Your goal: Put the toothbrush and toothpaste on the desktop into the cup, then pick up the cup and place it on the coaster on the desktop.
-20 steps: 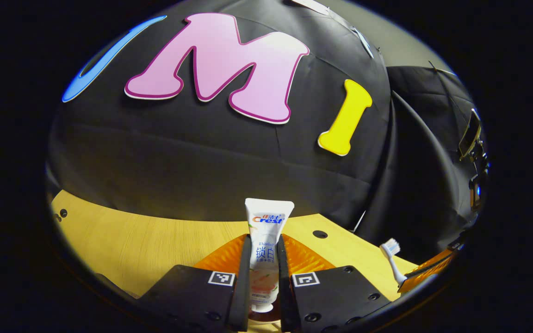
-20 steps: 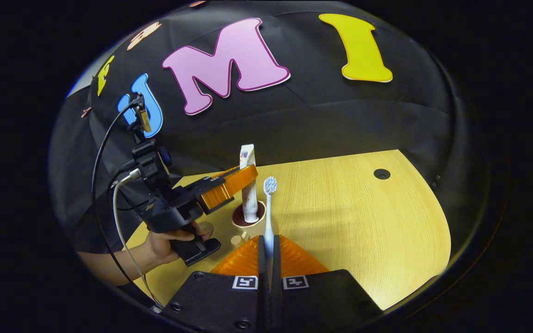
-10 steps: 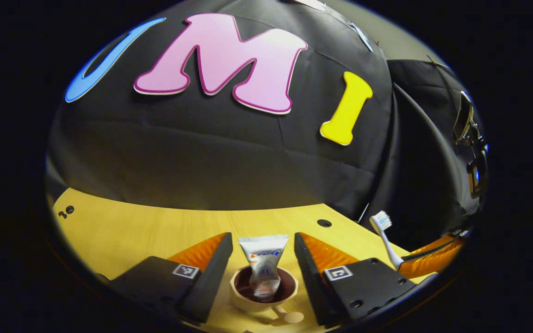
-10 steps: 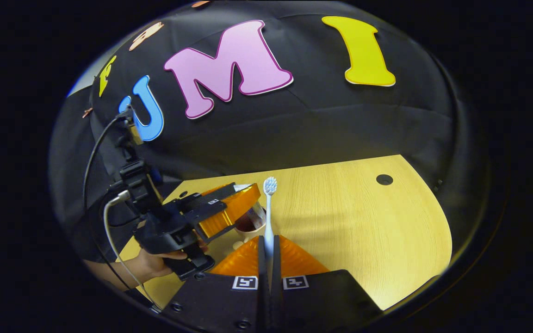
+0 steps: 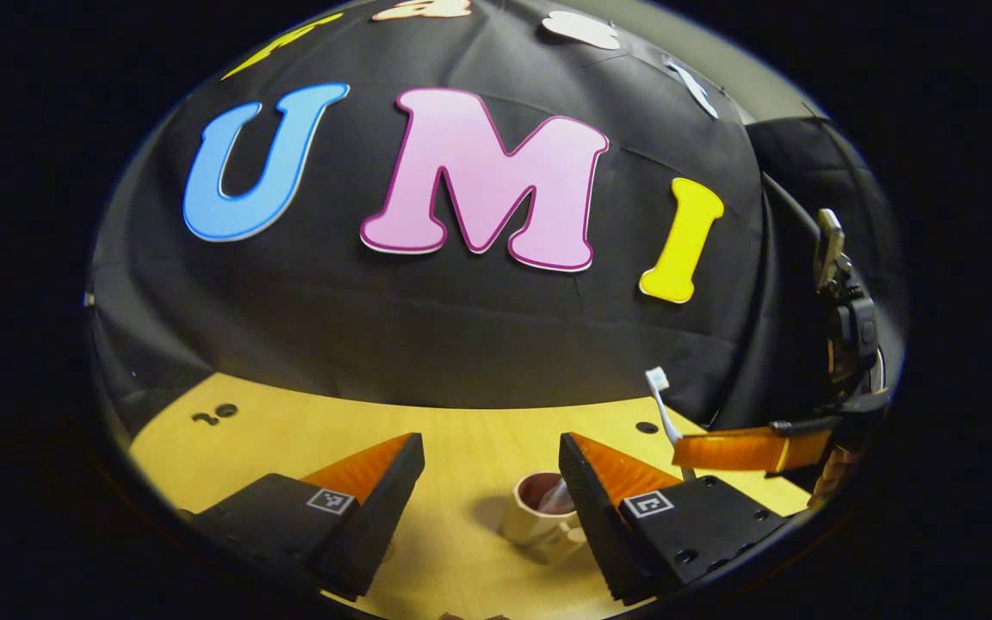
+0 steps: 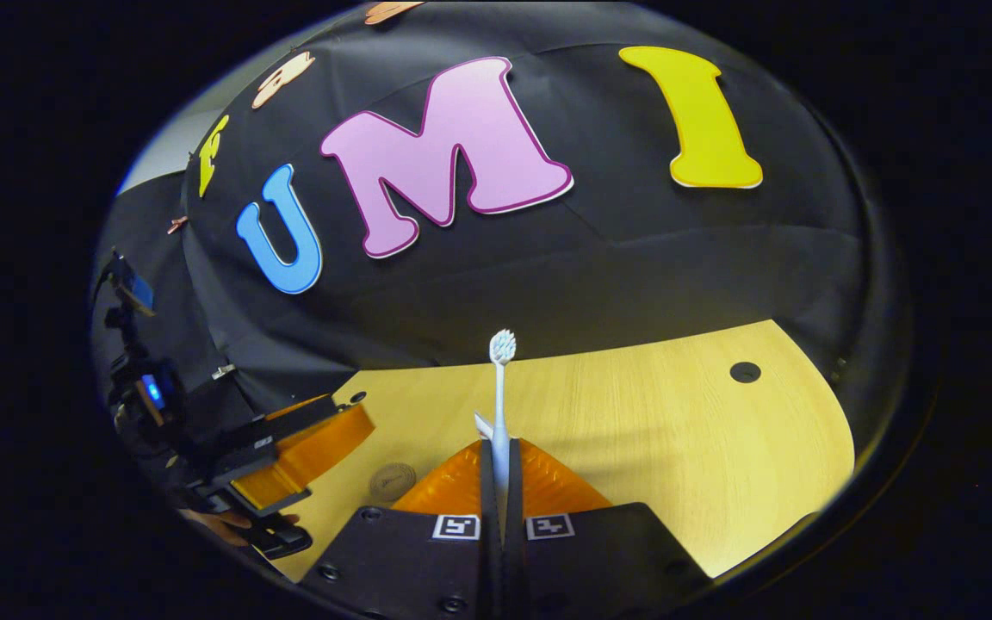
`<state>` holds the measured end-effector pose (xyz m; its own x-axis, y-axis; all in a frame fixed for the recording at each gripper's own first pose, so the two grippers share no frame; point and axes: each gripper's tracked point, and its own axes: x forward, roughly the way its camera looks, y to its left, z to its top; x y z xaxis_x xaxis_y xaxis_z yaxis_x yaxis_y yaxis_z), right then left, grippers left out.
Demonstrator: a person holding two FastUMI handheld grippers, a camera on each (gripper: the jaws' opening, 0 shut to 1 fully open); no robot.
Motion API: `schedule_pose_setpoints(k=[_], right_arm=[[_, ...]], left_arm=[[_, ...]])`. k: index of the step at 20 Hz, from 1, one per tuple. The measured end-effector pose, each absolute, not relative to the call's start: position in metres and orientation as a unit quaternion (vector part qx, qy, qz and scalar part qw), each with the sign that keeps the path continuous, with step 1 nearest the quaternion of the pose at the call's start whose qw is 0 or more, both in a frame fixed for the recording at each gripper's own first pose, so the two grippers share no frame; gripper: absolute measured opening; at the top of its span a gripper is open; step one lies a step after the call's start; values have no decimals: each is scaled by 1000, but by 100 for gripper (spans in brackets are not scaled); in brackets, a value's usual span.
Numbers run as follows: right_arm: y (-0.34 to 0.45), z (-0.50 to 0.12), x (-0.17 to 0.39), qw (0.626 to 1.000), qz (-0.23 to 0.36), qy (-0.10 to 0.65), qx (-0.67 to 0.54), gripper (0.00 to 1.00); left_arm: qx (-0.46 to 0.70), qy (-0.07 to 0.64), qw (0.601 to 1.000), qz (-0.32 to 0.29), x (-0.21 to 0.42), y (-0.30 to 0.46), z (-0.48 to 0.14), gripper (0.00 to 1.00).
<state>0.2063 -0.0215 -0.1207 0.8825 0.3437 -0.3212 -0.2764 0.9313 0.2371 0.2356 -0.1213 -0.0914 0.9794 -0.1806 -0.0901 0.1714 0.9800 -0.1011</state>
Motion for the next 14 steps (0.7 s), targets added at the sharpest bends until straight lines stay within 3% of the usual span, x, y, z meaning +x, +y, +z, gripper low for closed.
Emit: schedule_pose_setpoints(k=[7, 14], right_arm=[[15, -91, 237, 975, 184, 93, 80, 5], [44, -112, 255, 976, 213, 38, 17, 5]], left_arm=[[-117, 87, 987, -70, 176, -107, -114, 98], [-135, 114, 982, -59, 181, -100, -143, 98]])
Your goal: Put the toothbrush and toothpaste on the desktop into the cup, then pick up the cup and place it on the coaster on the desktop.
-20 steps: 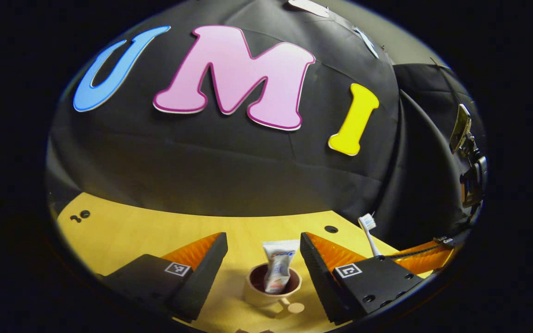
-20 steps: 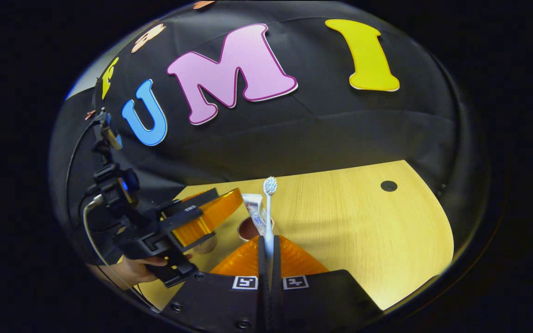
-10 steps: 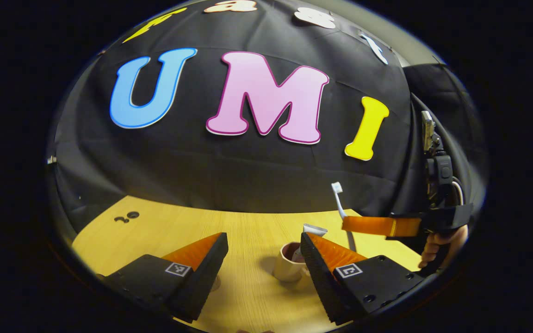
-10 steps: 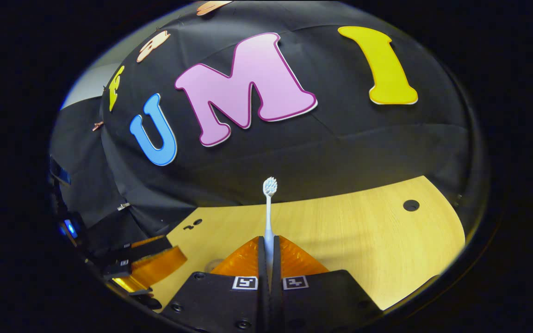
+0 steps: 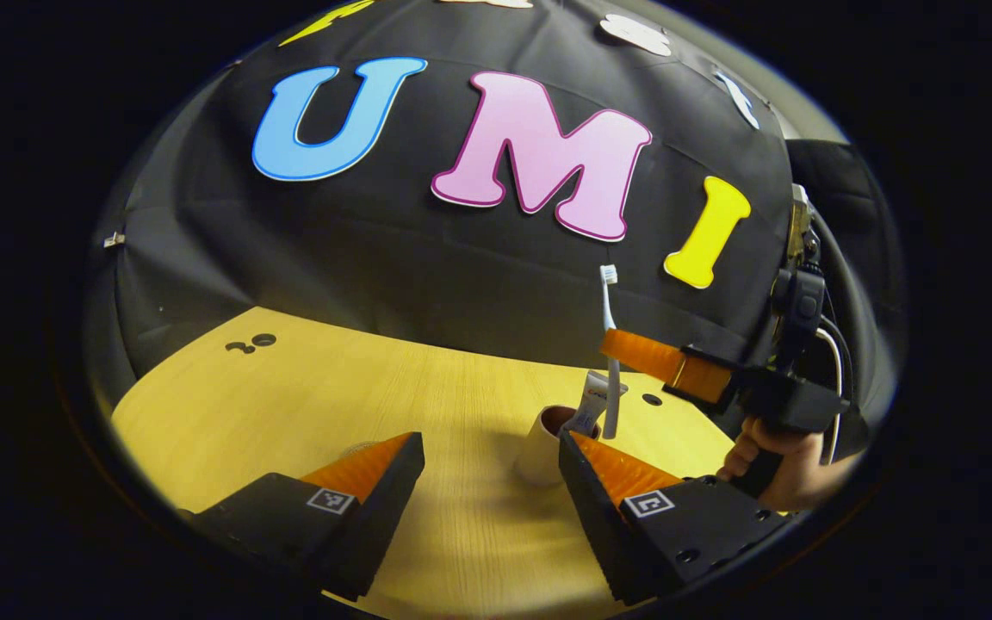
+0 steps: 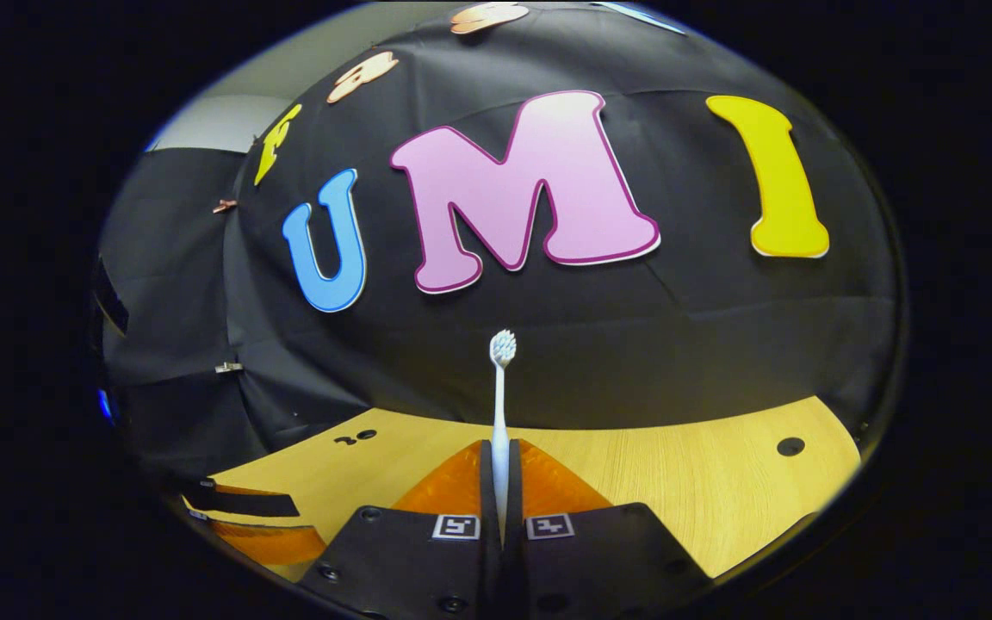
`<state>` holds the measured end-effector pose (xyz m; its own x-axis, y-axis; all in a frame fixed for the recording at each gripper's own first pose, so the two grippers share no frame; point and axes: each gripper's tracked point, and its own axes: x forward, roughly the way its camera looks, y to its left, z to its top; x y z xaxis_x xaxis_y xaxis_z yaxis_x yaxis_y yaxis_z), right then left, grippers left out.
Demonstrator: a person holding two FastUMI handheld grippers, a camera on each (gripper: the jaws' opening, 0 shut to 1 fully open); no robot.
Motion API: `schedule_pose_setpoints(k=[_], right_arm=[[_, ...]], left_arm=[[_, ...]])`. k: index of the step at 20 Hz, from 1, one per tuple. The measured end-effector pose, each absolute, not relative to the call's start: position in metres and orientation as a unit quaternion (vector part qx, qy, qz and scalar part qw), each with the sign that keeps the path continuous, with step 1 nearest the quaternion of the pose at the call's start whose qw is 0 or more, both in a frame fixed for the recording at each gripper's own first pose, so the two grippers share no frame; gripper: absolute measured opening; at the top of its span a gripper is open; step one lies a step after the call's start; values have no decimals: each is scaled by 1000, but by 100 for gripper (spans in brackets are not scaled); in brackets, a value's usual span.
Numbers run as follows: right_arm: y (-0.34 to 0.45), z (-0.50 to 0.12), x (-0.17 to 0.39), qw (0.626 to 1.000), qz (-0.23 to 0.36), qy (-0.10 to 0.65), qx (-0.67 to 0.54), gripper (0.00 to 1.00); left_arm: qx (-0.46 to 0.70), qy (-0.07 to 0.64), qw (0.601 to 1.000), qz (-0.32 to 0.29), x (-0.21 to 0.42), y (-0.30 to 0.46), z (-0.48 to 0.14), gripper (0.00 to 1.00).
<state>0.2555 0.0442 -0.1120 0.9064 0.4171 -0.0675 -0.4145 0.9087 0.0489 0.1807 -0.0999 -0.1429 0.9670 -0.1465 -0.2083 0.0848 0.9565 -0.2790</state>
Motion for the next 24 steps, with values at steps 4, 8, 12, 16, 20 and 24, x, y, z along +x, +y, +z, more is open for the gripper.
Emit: schedule_pose_setpoints(k=[4, 8, 12, 16, 20, 24], right_arm=[[57, -131, 265, 972, 232, 12, -28, 5], [58, -146, 273, 973, 227, -1, -44, 5], [52, -151, 276, 975, 215, -10, -52, 5], [51, -169, 275, 975, 214, 8, -50, 10], [53, -174, 262, 973, 226, 17, -38, 30], [57, -157, 236, 971, 236, 17, -42, 79]], left_arm=[[-148, 112, 981, -60, 182, -99, -147, 97], [-161, 120, 978, -56, 183, -97, -154, 98], [-160, 124, 977, -60, 185, -98, -156, 98], [-157, 129, 977, -66, 188, -103, -159, 98], [-155, 131, 977, -70, 187, -106, -159, 98], [-161, 128, 977, -61, 179, -101, -150, 98]])
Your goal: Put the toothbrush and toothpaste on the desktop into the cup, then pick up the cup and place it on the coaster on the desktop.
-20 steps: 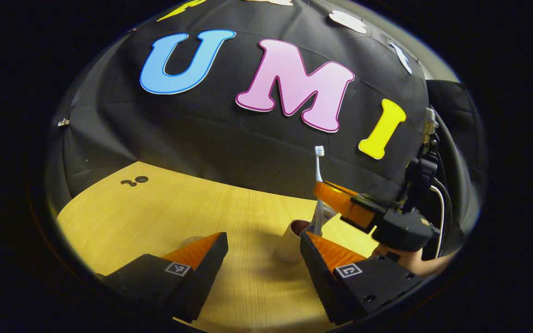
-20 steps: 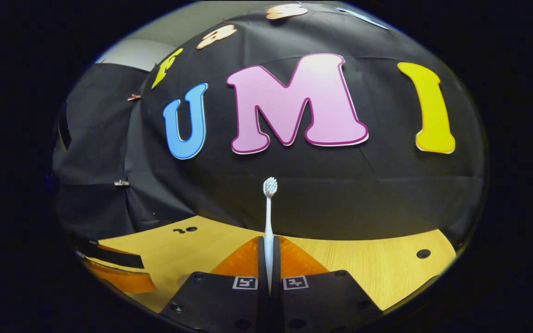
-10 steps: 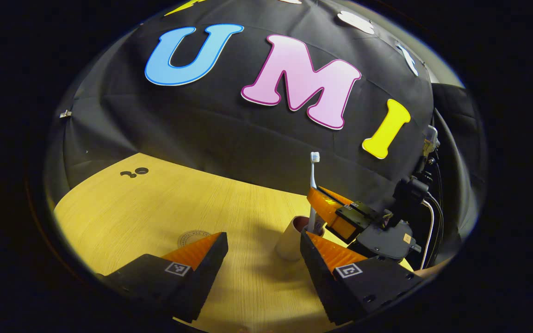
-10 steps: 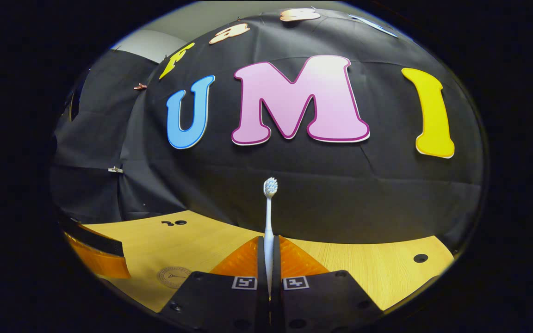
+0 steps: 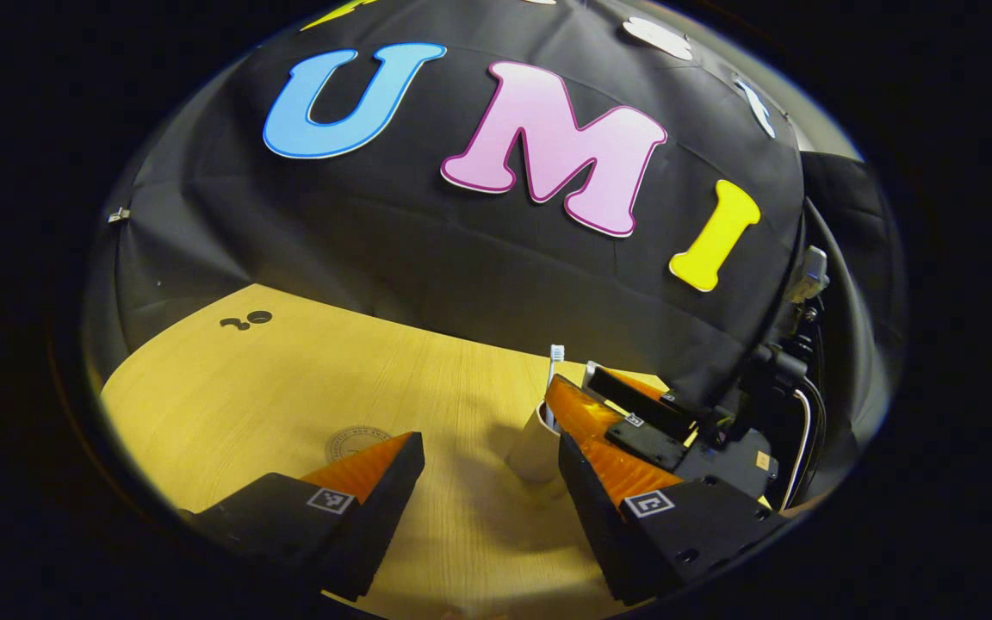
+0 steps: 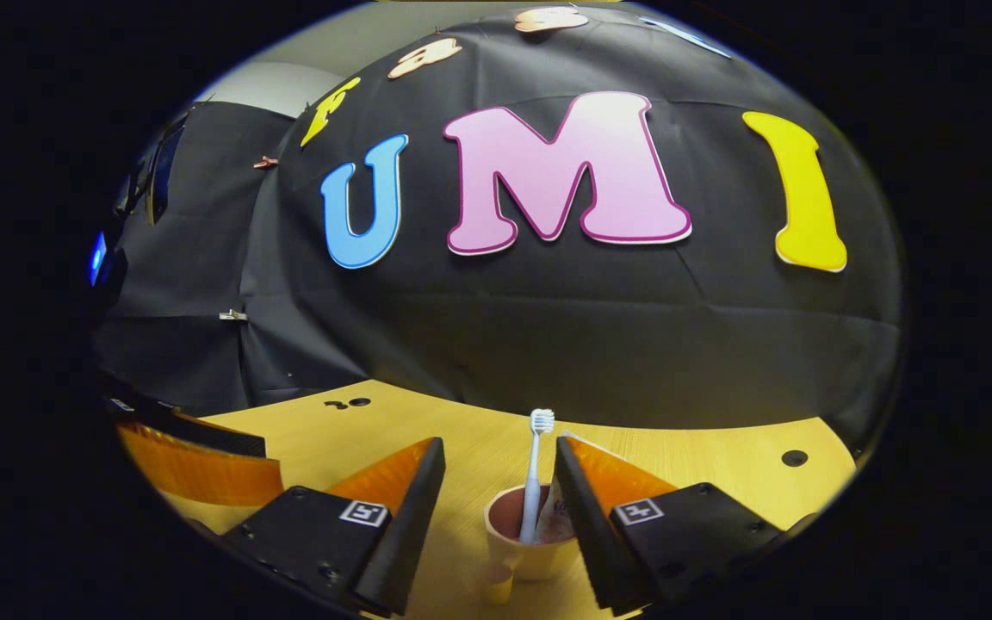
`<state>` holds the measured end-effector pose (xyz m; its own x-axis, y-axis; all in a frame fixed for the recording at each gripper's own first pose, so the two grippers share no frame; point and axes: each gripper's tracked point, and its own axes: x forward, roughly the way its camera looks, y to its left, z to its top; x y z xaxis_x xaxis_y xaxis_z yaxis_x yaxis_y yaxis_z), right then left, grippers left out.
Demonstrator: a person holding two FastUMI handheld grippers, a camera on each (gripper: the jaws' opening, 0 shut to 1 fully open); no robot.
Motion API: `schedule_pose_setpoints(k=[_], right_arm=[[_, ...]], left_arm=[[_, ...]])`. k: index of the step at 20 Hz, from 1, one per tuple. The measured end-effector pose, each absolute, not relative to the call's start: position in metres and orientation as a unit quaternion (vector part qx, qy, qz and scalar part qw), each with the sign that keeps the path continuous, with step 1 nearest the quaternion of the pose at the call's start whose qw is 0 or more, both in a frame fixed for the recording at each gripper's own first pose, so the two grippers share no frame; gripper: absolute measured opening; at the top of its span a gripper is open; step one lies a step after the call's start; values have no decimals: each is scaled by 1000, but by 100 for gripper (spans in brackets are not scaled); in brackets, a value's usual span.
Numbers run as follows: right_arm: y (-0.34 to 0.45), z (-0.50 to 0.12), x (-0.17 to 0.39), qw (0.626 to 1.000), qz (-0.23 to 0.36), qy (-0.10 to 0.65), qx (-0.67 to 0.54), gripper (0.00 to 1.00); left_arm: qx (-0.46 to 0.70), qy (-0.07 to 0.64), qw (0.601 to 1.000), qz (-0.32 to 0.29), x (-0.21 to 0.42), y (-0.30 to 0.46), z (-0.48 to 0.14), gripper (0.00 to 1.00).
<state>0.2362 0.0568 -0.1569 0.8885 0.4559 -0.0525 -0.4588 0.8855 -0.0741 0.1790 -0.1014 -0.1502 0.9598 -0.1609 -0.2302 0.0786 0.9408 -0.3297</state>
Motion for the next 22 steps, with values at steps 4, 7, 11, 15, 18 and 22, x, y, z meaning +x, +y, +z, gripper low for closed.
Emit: schedule_pose_setpoints(k=[4, 7, 11, 15, 18, 22], right_arm=[[56, -134, 213, 972, 230, 19, -52, 96], [48, -138, 203, 973, 208, 71, -65, 95], [44, -136, 196, 968, 193, 150, -63, 96], [51, -139, 191, 952, 197, 232, -36, 96], [55, -148, 184, 935, 199, 294, -13, 98], [47, -165, 176, 912, 190, 364, -15, 98]], left_arm=[[-169, 119, 977, -46, 160, -87, -140, 98], [-171, 127, 976, -41, 143, -72, -142, 98], [-160, 123, 979, -31, 122, -45, -146, 98], [-156, 118, 981, -18, 99, -21, -150, 98], [-167, 125, 978, -5, 83, -5, -159, 98], [-168, 127, 977, 19, 58, 21, -168, 98]])
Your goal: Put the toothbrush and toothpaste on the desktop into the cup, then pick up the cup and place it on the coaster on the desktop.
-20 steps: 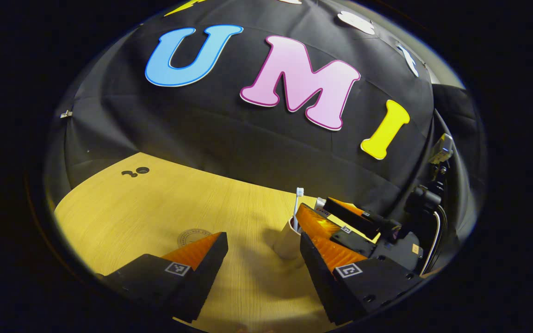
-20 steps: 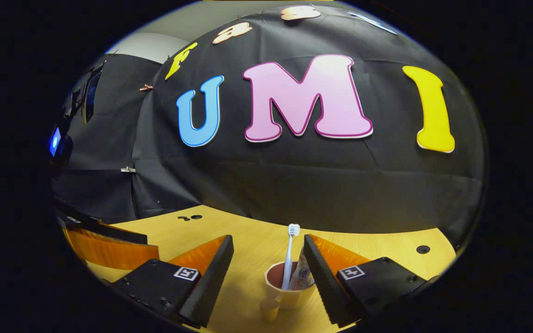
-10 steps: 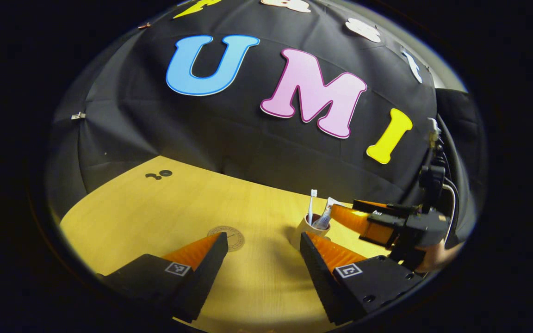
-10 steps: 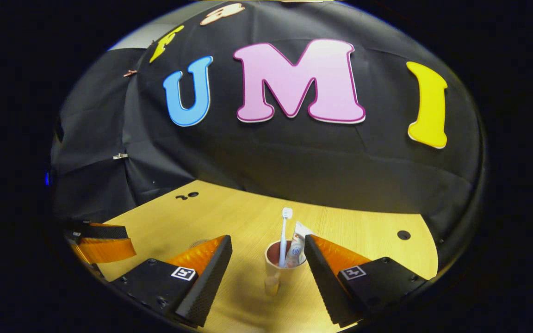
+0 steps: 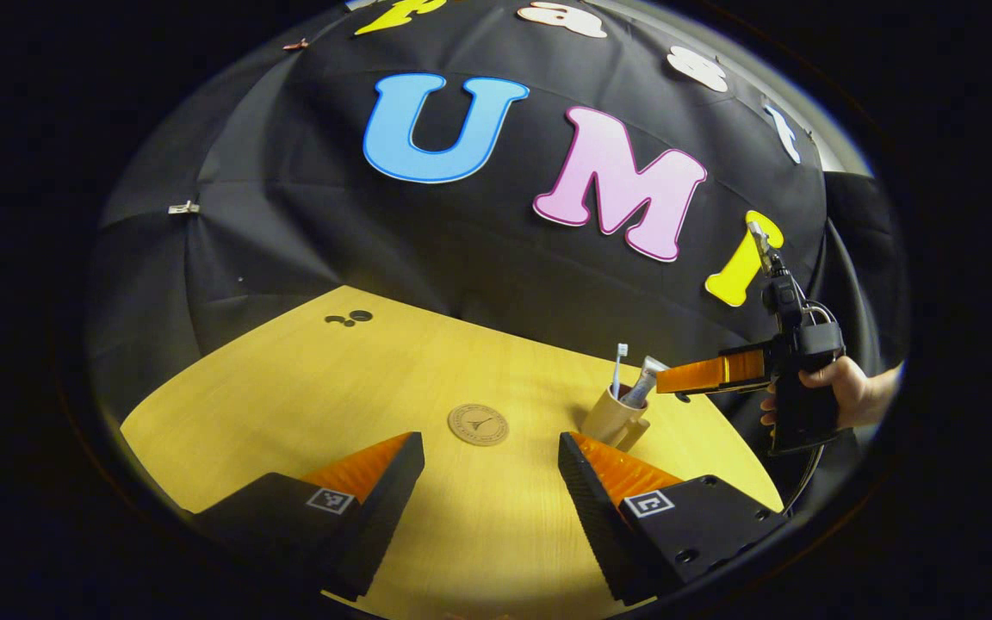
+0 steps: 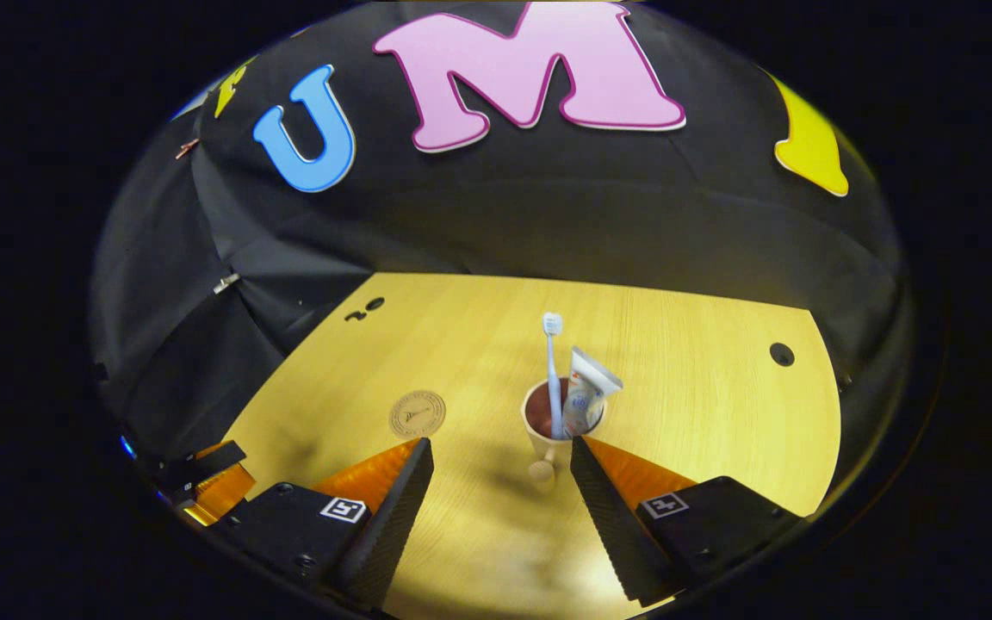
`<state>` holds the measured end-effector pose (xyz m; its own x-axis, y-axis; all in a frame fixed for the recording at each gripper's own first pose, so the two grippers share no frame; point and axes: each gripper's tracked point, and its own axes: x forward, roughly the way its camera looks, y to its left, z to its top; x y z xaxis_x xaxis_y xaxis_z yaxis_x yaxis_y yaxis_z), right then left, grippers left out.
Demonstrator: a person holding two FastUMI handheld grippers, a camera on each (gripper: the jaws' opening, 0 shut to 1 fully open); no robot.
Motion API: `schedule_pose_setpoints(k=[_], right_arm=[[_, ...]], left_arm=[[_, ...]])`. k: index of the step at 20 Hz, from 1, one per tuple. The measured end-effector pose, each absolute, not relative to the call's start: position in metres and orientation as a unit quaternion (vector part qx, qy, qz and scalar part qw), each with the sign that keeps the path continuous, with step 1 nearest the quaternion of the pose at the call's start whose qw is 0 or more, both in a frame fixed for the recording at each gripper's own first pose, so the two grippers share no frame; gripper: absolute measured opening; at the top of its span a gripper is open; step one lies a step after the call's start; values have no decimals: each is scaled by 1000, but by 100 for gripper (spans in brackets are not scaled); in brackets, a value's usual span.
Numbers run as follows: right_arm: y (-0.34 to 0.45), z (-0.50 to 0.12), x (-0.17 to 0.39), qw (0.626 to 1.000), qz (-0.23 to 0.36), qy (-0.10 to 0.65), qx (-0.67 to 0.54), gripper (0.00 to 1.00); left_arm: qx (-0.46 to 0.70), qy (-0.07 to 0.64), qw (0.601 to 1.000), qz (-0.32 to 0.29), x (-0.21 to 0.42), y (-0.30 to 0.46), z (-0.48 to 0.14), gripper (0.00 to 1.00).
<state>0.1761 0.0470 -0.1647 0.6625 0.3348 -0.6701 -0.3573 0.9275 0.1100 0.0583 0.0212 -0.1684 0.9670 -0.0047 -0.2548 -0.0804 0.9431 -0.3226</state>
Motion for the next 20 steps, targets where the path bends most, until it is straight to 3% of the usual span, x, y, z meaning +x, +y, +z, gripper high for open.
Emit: schedule_pose_setpoints(k=[6, 13, 20], right_arm=[[42, -208, 165, 854, 159, 495, 18, 99], [37, -260, 189, 818, 120, 563, 13, 99], [34, -290, 207, 805, 103, 584, -25, 98]], left_arm=[[-191, 142, 969, 65, 26, 54, -189, 98], [-225, 152, 957, 102, 3, 76, -195, 98], [-255, 183, 939, 140, -15, 89, -212, 98]])
